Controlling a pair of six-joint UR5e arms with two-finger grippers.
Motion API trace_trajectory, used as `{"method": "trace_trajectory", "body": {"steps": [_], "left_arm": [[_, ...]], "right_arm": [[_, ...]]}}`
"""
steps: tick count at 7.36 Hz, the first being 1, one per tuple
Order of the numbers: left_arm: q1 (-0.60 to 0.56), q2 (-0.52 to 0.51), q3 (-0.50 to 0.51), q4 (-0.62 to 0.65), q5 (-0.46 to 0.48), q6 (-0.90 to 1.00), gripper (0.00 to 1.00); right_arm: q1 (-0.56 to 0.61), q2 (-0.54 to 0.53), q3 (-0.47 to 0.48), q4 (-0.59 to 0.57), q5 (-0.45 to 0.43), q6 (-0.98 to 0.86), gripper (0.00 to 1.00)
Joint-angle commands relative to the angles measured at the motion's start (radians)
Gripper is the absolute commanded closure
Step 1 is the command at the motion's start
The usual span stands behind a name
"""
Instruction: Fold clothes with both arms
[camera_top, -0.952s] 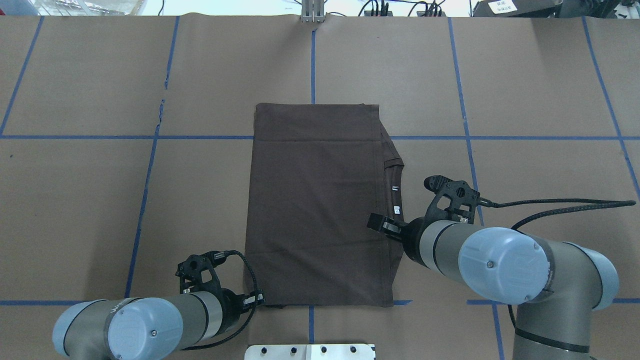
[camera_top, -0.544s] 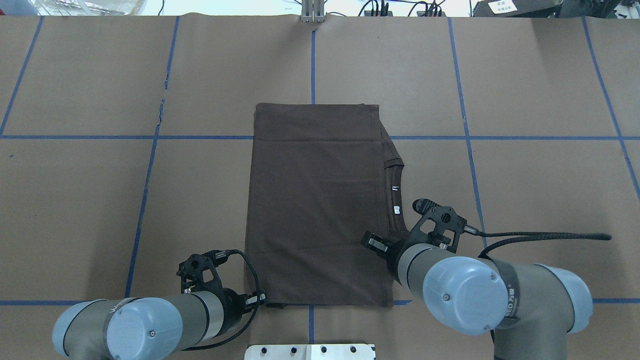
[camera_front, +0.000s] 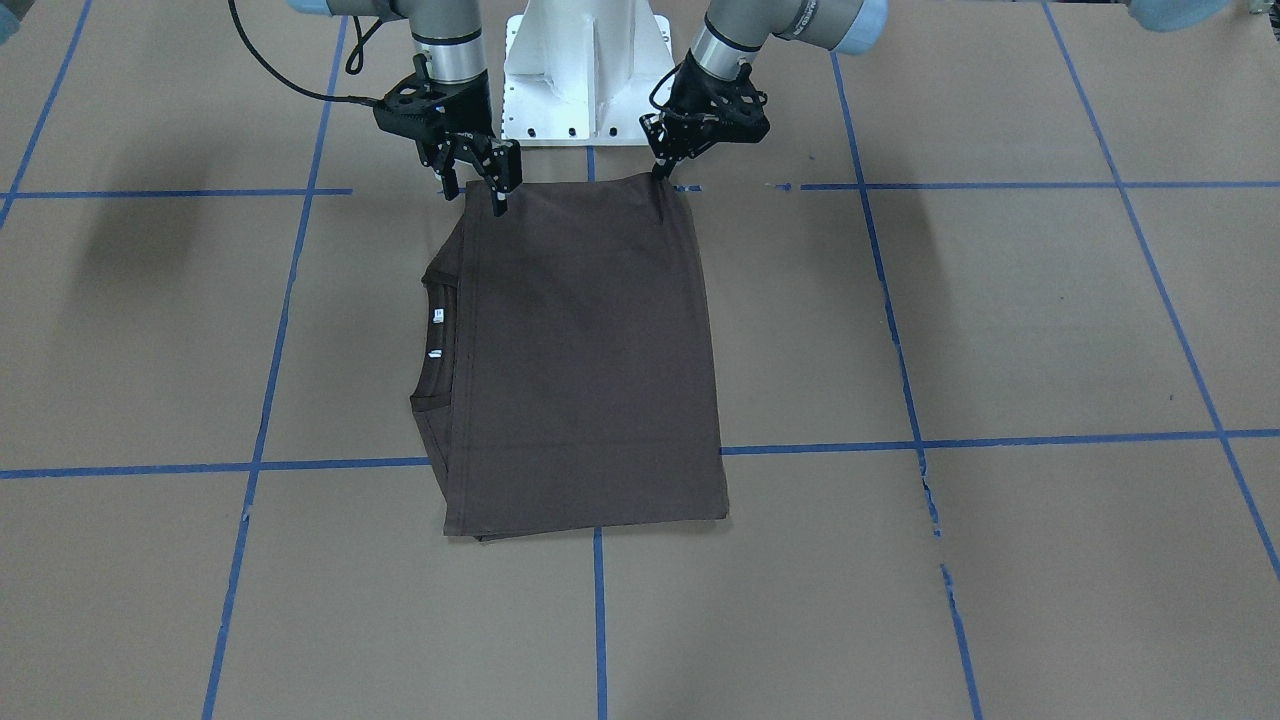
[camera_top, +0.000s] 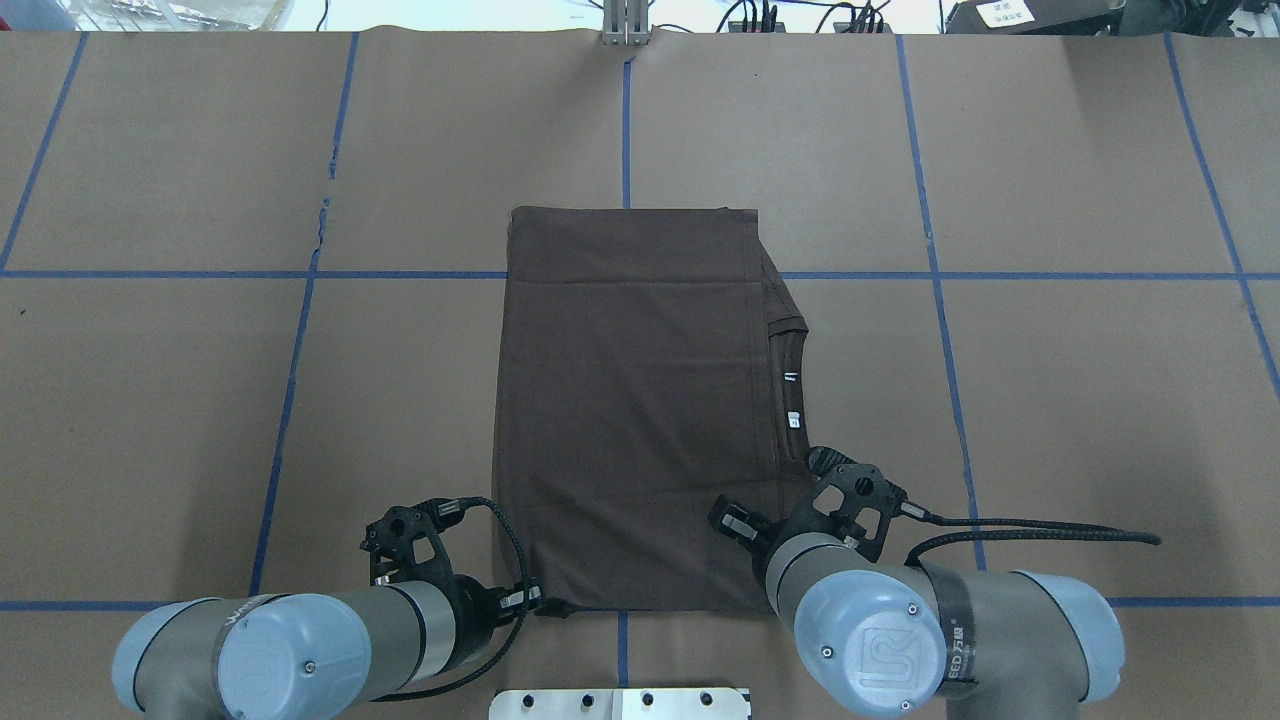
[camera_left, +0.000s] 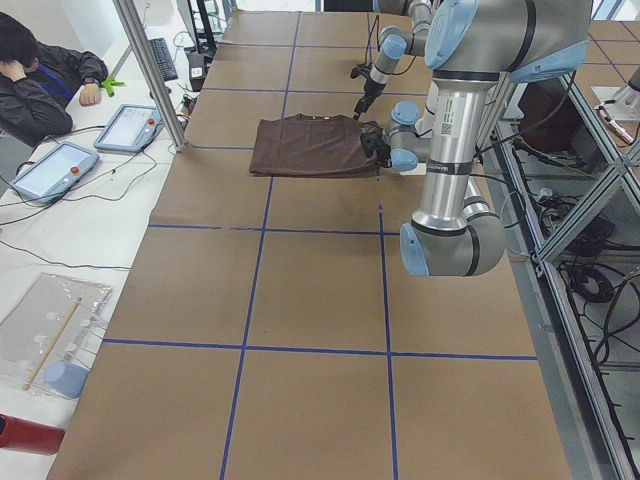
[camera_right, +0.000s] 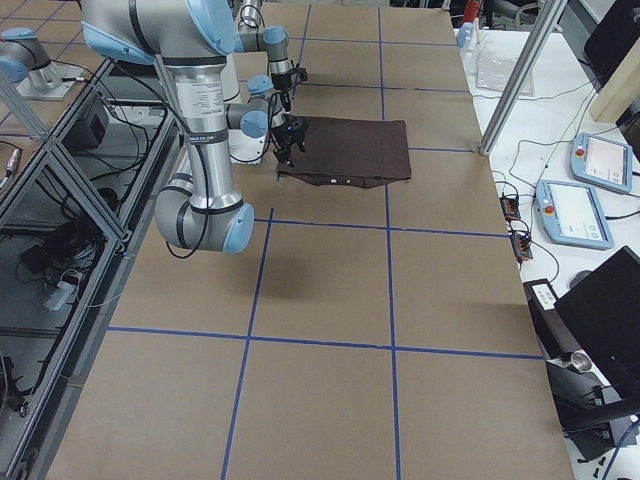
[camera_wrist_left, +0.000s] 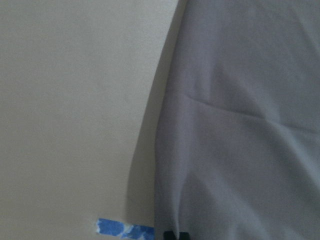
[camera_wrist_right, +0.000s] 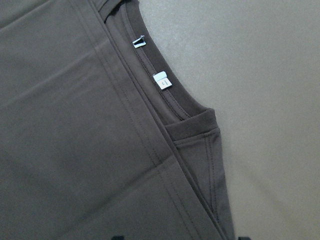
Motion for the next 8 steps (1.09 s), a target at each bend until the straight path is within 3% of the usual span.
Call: {"method": "trace_trajectory", "body": {"steps": [1,8], "left_arm": [[-0.001,-0.001,-0.007,0.000,0.000,0.000,1.00],[-0.003,-0.001,-0.009,-0.002,-0.002,0.000,1.00]], "right_arm": [[-0.004,0.001,-0.029,-0.001,-0.021,0.001,0.26],[-0.015,0.033,-0.089,-0.001,-0.035,0.001,0.29]]}}
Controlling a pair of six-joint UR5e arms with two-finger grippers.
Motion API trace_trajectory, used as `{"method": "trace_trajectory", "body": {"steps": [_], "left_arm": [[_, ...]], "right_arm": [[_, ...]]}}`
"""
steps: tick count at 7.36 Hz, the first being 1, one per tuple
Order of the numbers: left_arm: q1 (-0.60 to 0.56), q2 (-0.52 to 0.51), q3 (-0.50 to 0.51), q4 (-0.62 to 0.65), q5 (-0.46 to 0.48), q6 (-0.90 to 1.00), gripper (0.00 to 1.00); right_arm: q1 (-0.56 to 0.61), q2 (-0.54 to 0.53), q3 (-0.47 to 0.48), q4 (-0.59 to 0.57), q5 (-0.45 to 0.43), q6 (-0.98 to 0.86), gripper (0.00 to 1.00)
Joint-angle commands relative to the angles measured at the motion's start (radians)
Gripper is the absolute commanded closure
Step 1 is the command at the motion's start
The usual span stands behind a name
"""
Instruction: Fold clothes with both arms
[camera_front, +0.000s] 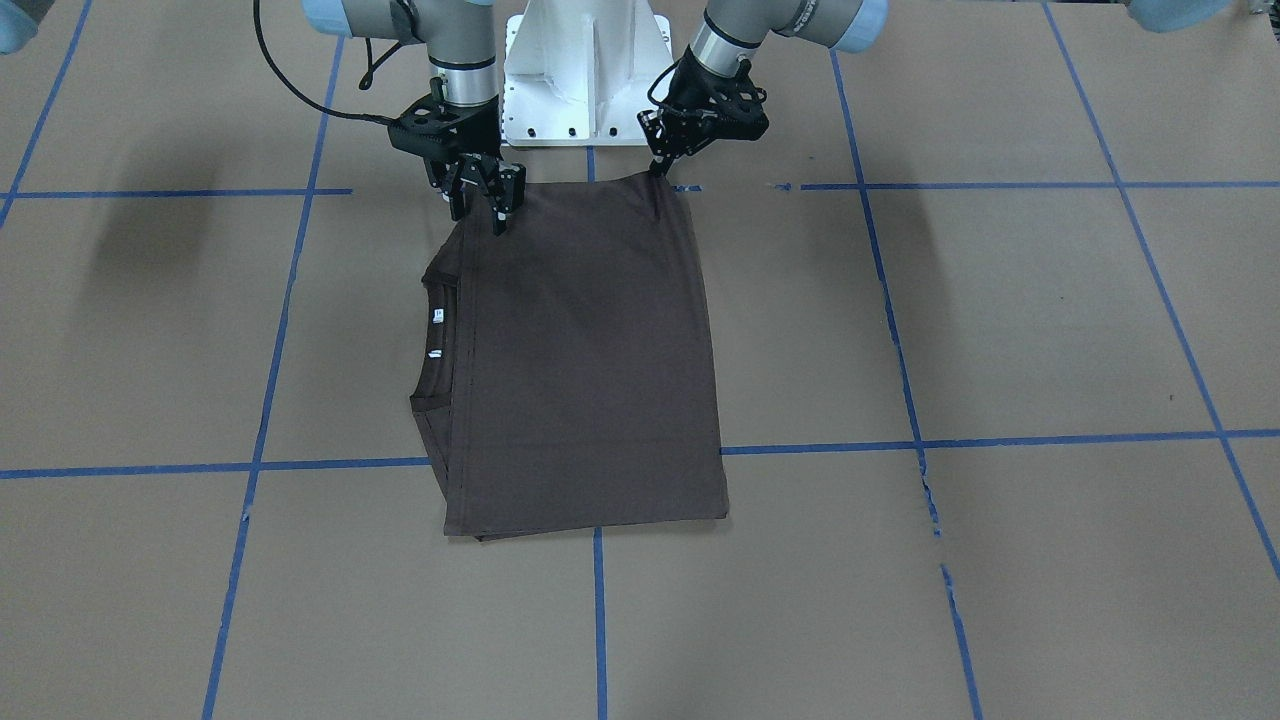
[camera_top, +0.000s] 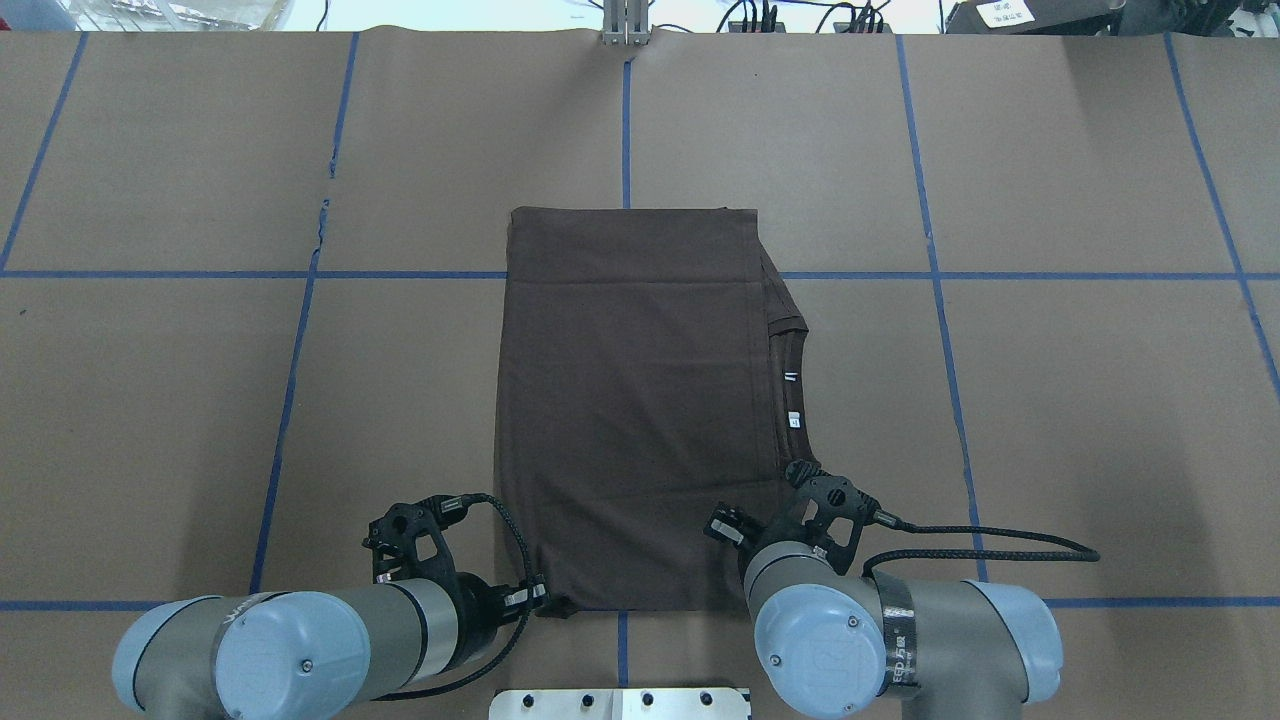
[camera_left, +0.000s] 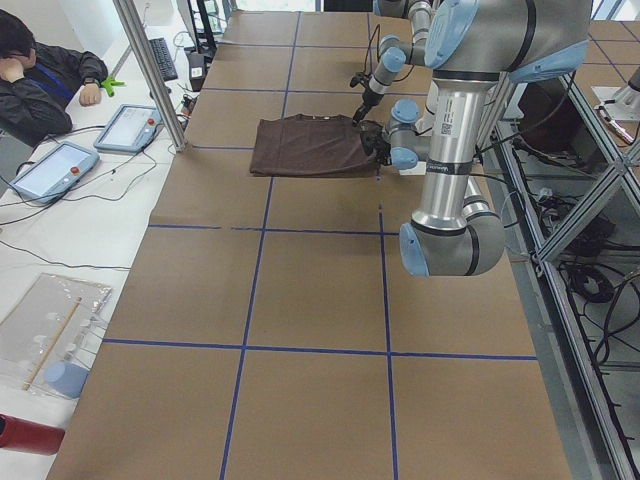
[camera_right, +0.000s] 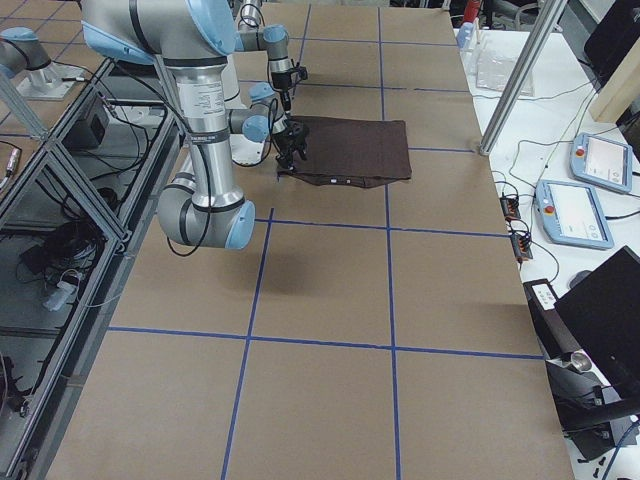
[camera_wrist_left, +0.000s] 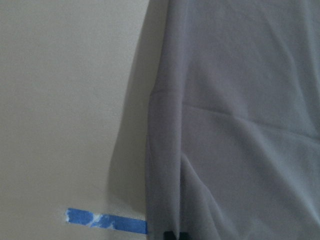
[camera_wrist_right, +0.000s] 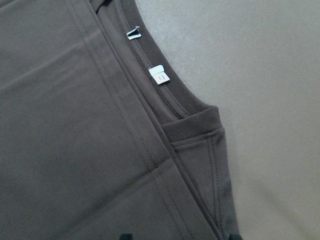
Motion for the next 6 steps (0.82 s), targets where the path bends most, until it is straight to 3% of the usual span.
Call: {"method": "trace_trajectory", "body": {"steps": [1,6], "left_arm": [[-0.002,0.000,0.000,0.000,0.001,0.000,1.00],[0.000,0.000,0.000,0.000,0.001,0.000,1.00]], "right_arm": [[-0.009,0.000,-0.017,-0.001,-0.003,-0.001,0.29],[-0.015,0.003,-0.025,-0.037,-0.004,-0.001,0.30]]}}
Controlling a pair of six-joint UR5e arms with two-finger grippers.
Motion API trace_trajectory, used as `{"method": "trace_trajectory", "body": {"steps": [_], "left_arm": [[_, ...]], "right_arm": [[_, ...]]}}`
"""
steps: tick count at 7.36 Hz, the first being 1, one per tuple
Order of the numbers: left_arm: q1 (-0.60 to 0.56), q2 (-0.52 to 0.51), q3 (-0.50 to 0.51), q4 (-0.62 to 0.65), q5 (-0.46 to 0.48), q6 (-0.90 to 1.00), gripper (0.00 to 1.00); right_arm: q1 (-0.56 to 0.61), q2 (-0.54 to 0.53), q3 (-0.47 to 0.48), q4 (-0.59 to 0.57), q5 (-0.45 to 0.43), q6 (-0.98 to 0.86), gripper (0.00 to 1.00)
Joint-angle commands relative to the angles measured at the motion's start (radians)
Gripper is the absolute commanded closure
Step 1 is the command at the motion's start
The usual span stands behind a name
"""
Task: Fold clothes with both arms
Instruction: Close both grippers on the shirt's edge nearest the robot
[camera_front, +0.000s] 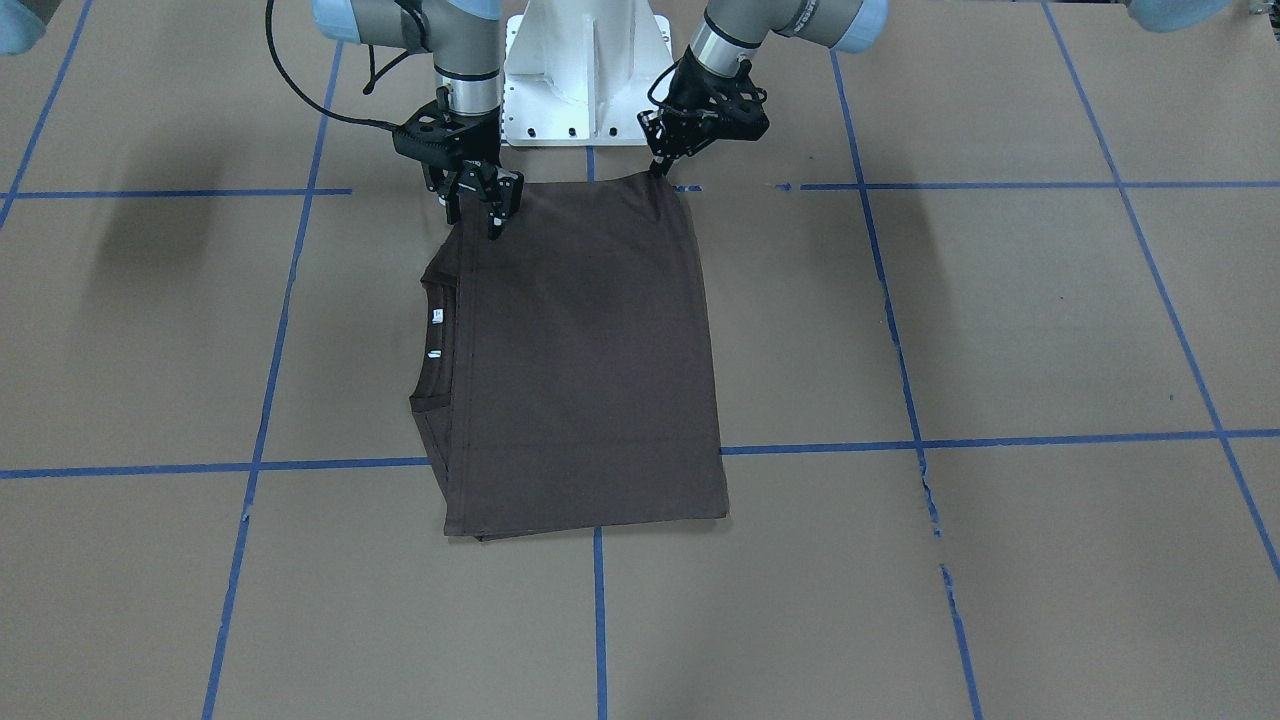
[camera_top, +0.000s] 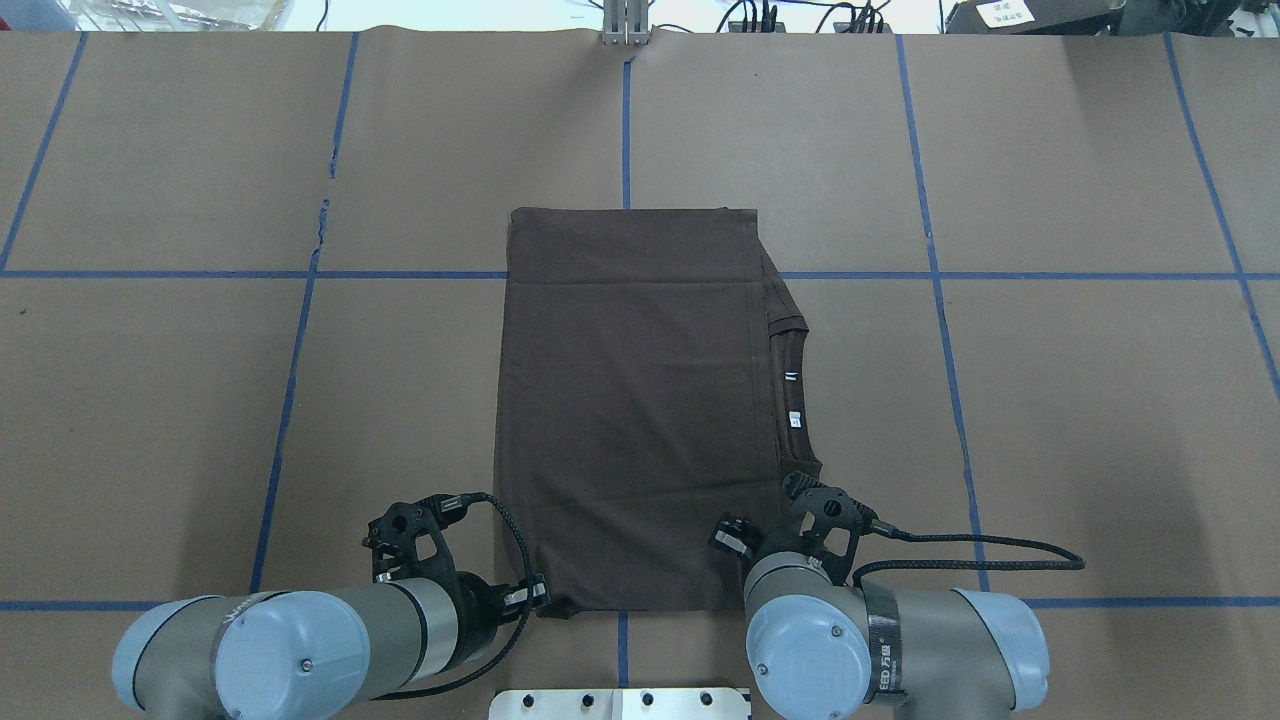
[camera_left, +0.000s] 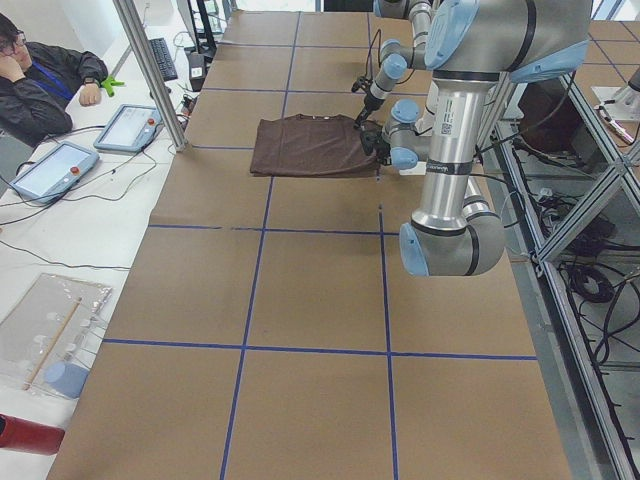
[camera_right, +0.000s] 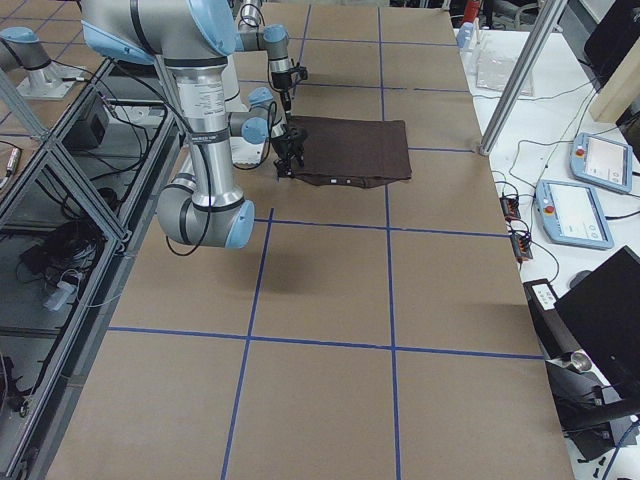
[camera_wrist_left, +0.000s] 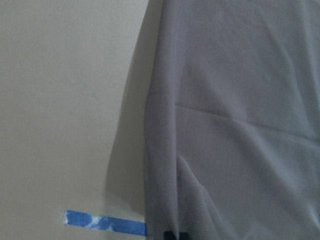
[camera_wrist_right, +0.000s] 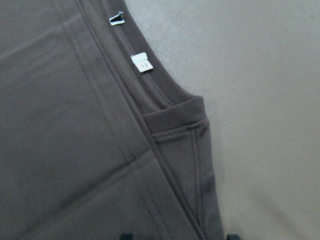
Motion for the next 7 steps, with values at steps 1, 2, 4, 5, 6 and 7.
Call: {"method": "trace_trajectory", "body": {"steps": [1,2,4,5,6,7], "left_arm": [[0.001,0.000,0.000,0.000,0.000,0.000,1.00],[0.001,0.000,0.000,0.000,0.000,0.000,1.00],[0.001,0.002,0.000,0.000,0.000,-0.002,1.00],[-0.001,0.002,0.000,0.000,0.000,-0.002,1.00],[0.001,0.000,0.000,0.000,0.000,-0.002,1.00],[0.001,0.000,-0.002,0.000,0.000,0.000,1.00]], "right_arm": [[-0.001,0.000,0.002,-0.003,0.000,0.000,0.31],[-0.002,0.001,0.004,-0.002,0.000,0.000,0.43],[-0.005,0.003,0.010,-0.002,-0.002,0.000,1.00],[-0.007,0.001,0.010,-0.002,-0.002,0.000,1.00],[-0.007,0.001,0.010,-0.002,-0.002,0.000,1.00],[-0.007,0.001,0.024,-0.002,-0.002,0.000,1.00]]}}
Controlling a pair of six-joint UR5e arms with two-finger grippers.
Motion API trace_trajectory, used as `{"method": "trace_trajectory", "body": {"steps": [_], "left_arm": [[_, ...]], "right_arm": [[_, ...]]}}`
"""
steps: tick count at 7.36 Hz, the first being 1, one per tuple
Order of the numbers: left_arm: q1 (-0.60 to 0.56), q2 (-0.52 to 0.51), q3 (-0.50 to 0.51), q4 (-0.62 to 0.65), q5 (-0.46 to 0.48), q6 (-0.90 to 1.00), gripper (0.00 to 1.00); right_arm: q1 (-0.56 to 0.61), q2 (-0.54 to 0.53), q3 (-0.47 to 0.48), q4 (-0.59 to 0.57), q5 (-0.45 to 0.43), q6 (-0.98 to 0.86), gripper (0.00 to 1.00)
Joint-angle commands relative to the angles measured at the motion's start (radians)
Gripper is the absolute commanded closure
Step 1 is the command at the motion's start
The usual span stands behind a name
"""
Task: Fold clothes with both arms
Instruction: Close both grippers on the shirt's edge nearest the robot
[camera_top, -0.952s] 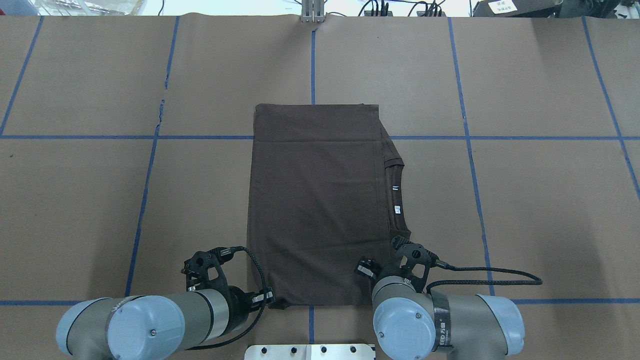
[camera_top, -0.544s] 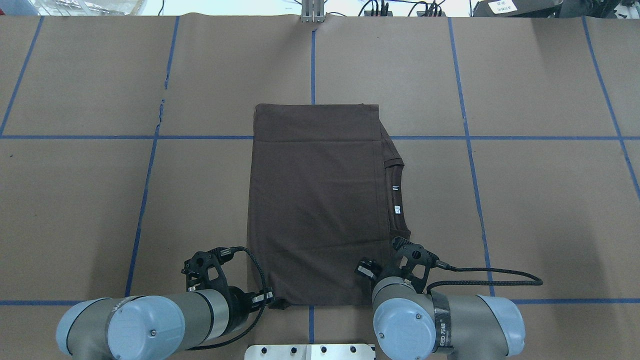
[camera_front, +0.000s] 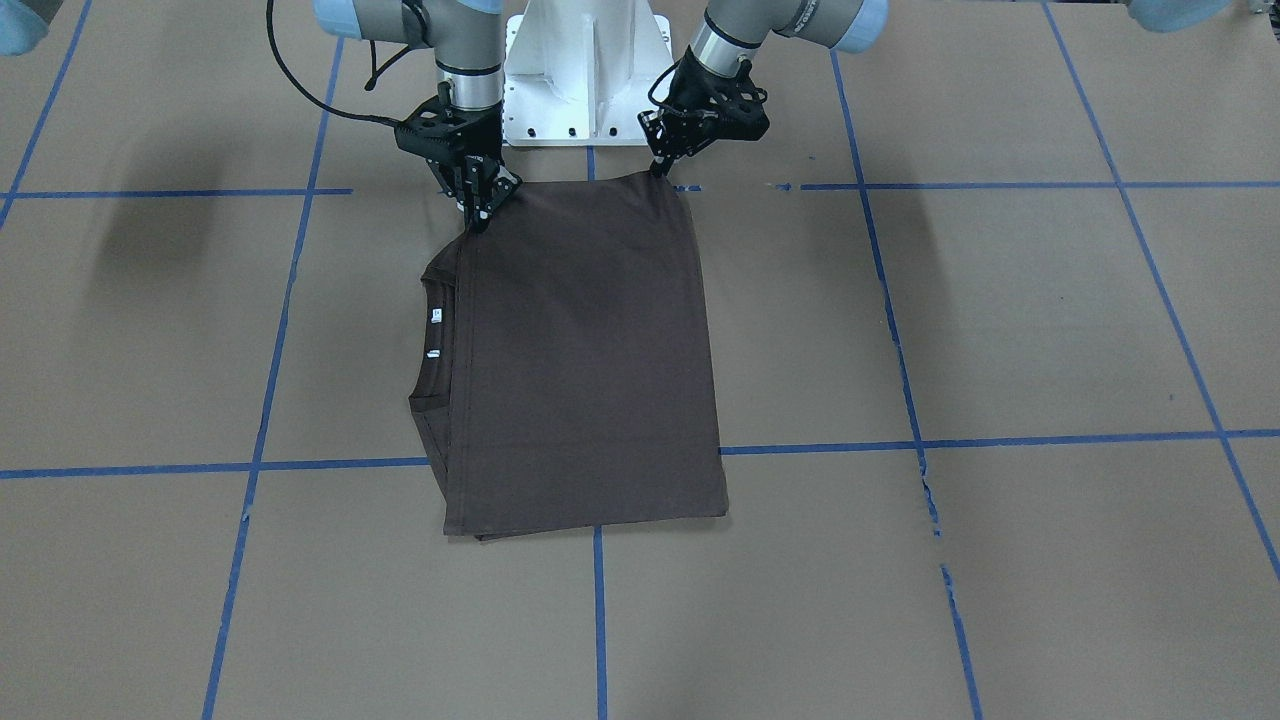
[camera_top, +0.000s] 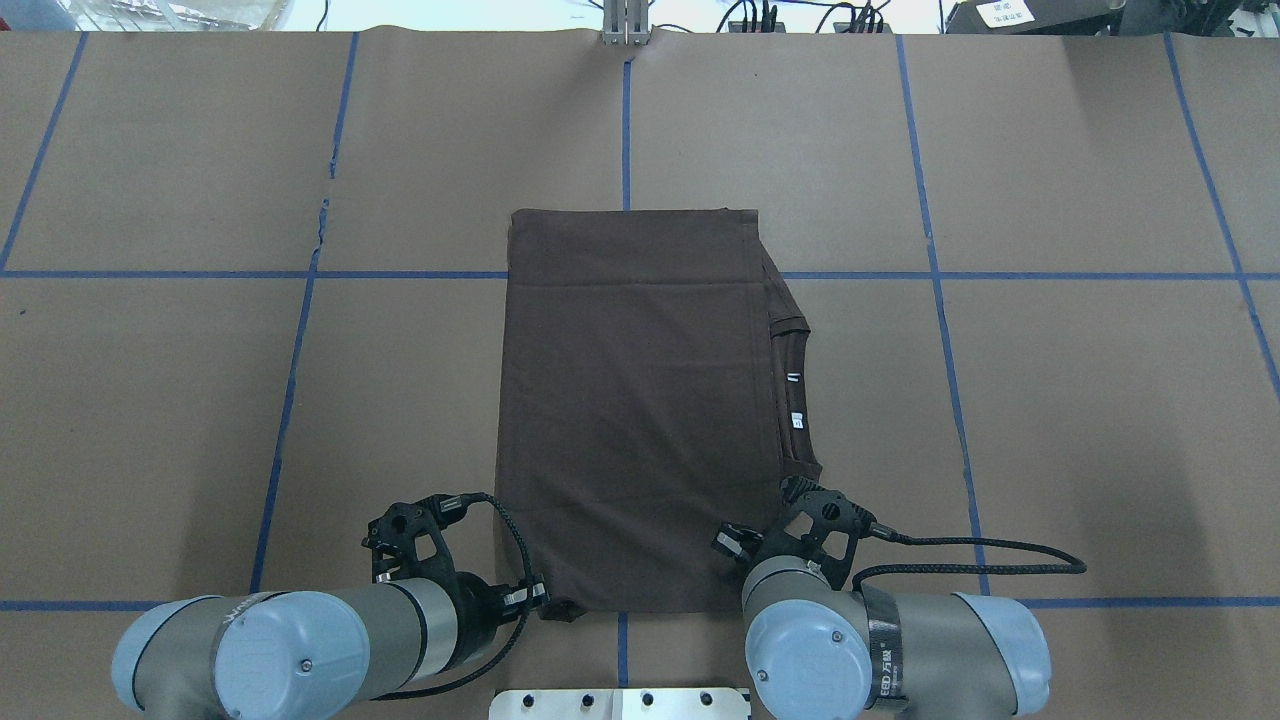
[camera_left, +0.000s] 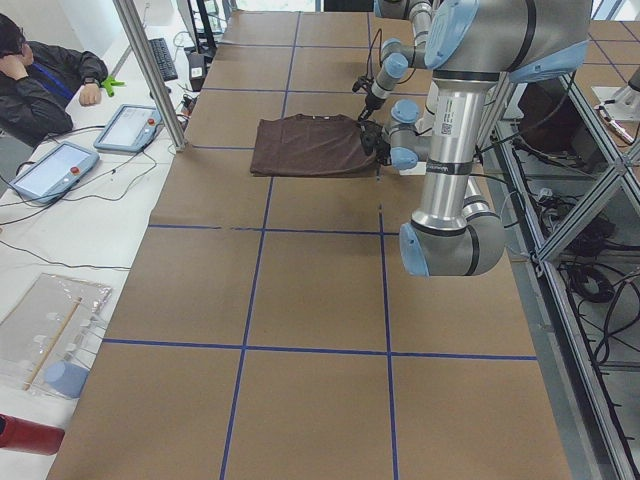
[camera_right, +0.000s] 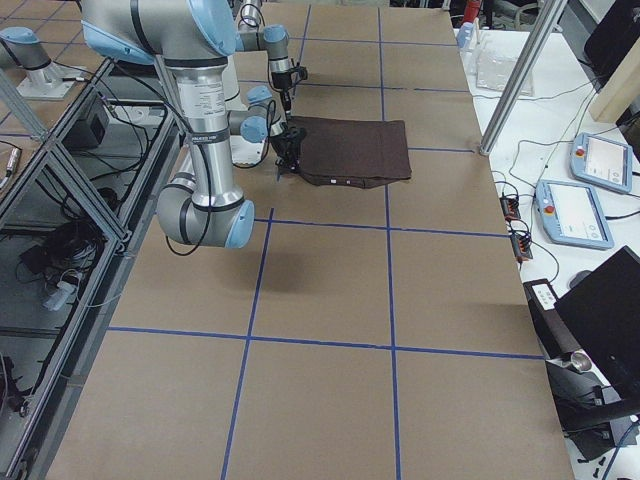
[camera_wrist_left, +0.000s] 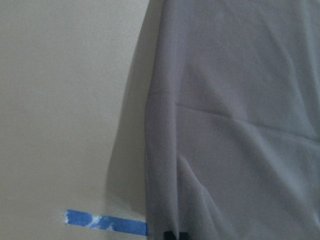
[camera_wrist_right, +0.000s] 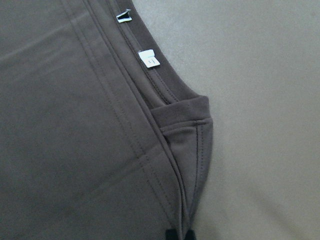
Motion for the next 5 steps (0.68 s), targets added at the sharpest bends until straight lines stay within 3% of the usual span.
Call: {"method": "trace_trajectory", "body": {"steps": [1,2,5], "left_arm": [[-0.003,0.001,-0.019,0.003,-0.002,0.006,1.00],[-0.013,0.007,-0.082,0.038,-0.009,0.018,1.00],[-0.012,-0.001,-0.460,0.437,-0.112,0.038,1.00]], "right_arm": [[0.003,-0.002,0.039,-0.001,0.000,-0.002,1.00],[0.004,-0.002,0.095,-0.021,0.003,-0.005,1.00],[-0.055,-0.002,0.467,-0.287,0.012,-0.003,1.00]]}}
